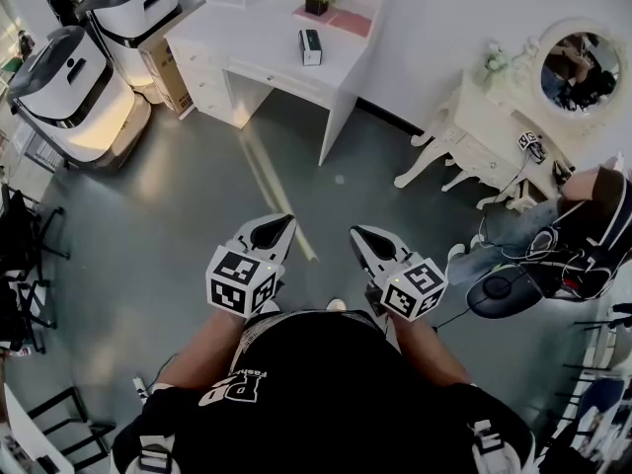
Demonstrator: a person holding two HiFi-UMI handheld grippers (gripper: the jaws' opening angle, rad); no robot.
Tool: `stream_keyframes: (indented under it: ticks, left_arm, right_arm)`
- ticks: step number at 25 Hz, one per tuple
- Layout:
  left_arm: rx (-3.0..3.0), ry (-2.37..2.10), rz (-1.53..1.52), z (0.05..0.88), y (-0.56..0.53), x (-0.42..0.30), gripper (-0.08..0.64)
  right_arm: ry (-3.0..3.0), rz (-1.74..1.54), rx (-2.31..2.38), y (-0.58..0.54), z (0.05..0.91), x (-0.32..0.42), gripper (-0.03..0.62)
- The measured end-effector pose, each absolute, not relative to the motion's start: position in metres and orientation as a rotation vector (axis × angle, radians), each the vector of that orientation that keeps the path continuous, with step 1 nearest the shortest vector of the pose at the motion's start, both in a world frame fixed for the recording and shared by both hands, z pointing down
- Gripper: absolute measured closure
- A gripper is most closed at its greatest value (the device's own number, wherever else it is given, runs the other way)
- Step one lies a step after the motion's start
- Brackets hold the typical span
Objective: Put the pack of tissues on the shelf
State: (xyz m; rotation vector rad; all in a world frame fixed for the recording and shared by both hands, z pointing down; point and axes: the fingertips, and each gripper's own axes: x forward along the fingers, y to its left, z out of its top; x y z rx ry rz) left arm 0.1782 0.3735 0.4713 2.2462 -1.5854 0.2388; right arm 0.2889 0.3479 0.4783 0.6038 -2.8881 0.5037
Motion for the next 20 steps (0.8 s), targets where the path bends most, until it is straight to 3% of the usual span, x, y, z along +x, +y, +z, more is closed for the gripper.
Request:
stream_keyframes:
  ticks: [6, 20]
  left_arm:
    - [2.18, -1.534, 0.13, 0.475, 0.374, 0.169, 0.546]
    - [2.197, -1.568, 0.196, 0.486, 0.402, 0.107, 0.546]
  right_arm:
    - [-2.888, 0.424, 0.602, 0.355, 0.475, 0.276, 0.583]
    - [-2.843, 0.438, 0.597, 0.383, 0.49, 0.216, 0.583]
